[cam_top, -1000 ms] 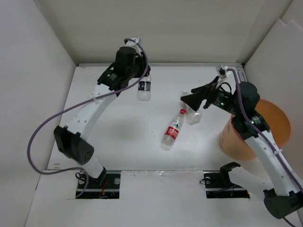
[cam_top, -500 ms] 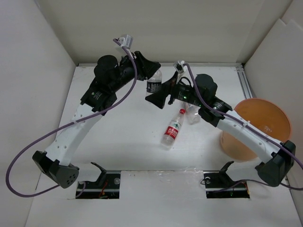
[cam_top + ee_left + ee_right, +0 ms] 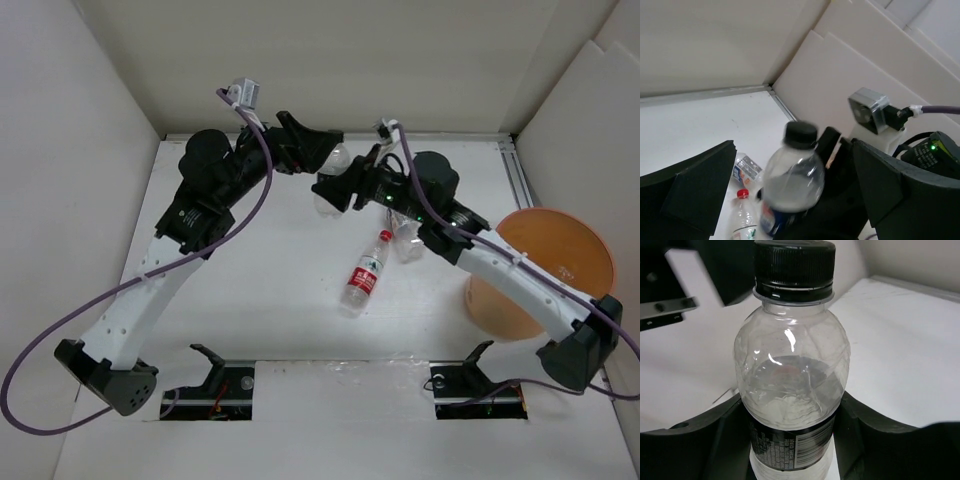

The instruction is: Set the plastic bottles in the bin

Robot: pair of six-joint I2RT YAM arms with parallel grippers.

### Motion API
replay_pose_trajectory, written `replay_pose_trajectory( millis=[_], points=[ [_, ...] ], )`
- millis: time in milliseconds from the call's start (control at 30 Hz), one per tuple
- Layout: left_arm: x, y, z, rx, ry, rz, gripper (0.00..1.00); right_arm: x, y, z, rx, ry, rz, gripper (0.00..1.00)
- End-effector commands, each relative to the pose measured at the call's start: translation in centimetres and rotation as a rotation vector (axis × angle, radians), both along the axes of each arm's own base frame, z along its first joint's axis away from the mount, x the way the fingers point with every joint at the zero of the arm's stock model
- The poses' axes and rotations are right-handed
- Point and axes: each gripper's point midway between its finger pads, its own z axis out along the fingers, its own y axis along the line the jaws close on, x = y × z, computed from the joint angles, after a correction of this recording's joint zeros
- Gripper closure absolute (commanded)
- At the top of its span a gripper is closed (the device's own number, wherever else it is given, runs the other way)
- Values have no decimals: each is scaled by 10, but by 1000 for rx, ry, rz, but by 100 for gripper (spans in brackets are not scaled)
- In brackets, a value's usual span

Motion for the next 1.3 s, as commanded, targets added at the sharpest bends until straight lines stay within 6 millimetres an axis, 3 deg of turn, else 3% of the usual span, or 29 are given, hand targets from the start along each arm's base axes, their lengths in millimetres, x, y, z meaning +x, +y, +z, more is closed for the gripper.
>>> replay_pose_trajectory(
  millis=[0,33,67,100,133,167,200,233,267,300,367,400,467,500,533,567,600,633,667,700,800,833,867,1033,1267],
  points=[
    [-10,22,36,-67,-122,77,0,10,-71,42,54,-54,-236,100],
    [-11,26,36,-60,-132,90,0,25,-105,42,51,-43,-373,100],
    [-8,24,26,-40,-124,92,0,27,-128,24,-1,11,-449,100],
    [-6,25,22,-21,-128,106,0,17,-159,37,29,11,-534,100],
    [-3,26,14,-9,-109,116,0,17,-183,34,25,45,-624,100],
    [0,25,3,14,-98,117,0,27,-233,27,52,110,-838,100],
    [4,22,-5,25,-82,117,0,12,-265,11,23,184,-950,100],
    [10,19,-20,48,-51,115,0,7,-290,2,24,219,-1046,100],
    [13,16,-29,61,-33,115,0,3,-328,-5,44,244,-1188,100],
    [13,16,-37,64,-6,112,0,-6,-346,-25,3,287,-1251,100],
    [12,5,-52,73,26,72,0,-29,-384,-31,28,304,-1399,100],
    [11,2,-63,85,44,69,0,-44,-412,-46,19,359,-1526,100],
    [14,-3,-72,107,52,106,0,-65,-439,-53,16,370,-1658,97],
    [8,-18,-84,143,70,80,0,-72,-450,-55,8,376,-1723,95],
    [7,-23,-84,167,61,75,0,-82,-460,-58,5,386,-1775,84],
    [6,-29,-90,193,72,73,0,-83,-464,-61,-1,392,-1794,65],
    [5,-40,-108,240,114,73,0,-84,-465,-61,-2,391,-1803,24],
    [4,-45,-109,261,114,76,0,-85,-465,-63,-9,398,-1804,0],
    [2,-50,-115,288,122,74,0,-83,-465,-61,-10,400,-1804,0],
    [5,-53,-135,337,158,100,0,-82,-464,-57,-2,394,-1794,0],
    [-5,-70,-156,422,183,112,0,-85,-463,-47,13,377,-1794,0],
    [-7,-76,-182,494,218,122,0,-86,-465,-47,13,375,-1803,0],
    [-9,-80,-193,521,232,112,0,-87,-464,-40,26,361,-1802,0],
    [-6,-96,-264,672,319,95,0,-86,-447,-12,56,246,-1674,0],
    [-8,-113,-323,754,400,50,0,-73,-411,-2,-23,158,-1428,0]
  ],
)
